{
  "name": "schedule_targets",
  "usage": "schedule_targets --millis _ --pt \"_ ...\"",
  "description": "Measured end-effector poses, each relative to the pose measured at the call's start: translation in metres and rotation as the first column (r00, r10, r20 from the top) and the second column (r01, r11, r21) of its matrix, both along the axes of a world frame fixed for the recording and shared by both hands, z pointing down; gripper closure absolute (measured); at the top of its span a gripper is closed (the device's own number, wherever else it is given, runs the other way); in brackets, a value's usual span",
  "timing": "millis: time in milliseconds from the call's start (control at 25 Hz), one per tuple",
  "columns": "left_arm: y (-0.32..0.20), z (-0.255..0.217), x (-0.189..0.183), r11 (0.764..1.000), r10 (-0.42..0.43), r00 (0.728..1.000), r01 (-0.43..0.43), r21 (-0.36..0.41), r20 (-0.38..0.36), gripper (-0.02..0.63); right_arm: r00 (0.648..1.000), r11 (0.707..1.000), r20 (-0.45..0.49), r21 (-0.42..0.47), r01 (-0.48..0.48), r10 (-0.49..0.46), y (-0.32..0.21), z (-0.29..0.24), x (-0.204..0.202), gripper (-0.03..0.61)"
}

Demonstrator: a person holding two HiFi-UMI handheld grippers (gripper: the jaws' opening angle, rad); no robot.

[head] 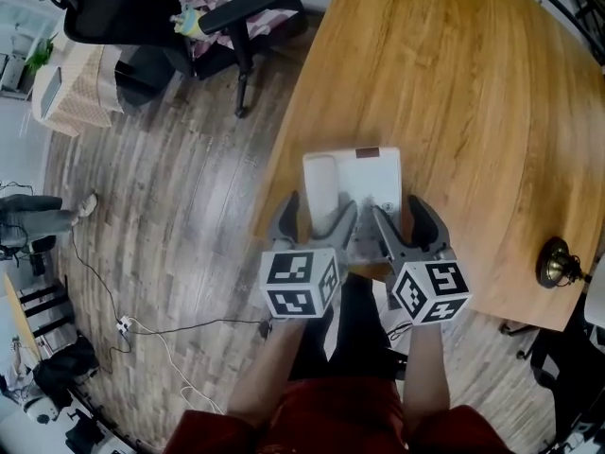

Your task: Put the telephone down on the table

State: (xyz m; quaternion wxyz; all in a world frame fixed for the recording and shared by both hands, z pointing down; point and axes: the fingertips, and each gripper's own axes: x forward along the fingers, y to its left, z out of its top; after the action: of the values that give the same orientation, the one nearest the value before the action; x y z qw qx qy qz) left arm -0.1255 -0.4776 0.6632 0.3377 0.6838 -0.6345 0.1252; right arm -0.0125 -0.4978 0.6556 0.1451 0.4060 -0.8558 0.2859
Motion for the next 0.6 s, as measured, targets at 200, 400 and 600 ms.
schedule_targets --millis 200,400,600 --pt "0.007 -0.027 -0.008 0.999 0.007 0.999 -0.009 0.045 0.049 0.201 0.999 0.996 -0.007 0.08 -0.042 0.043 0.002 -0.035 0.003 0.298" --pt "0.017 -0.075 -0.018 0.992 -0.003 0.998 -0.005 0.124 0.066 0.201 0.998 0.985 -0.006 0.163 -0.056 0.058 0.01 -0.079 0.003 0.298" --pt "0.023 -0.133 -0.025 0.97 0.004 0.995 -0.027 0.24 0.095 0.201 0.996 0.965 0.019 0.246 -0.087 0.086 0.02 -0.13 0.005 0.298"
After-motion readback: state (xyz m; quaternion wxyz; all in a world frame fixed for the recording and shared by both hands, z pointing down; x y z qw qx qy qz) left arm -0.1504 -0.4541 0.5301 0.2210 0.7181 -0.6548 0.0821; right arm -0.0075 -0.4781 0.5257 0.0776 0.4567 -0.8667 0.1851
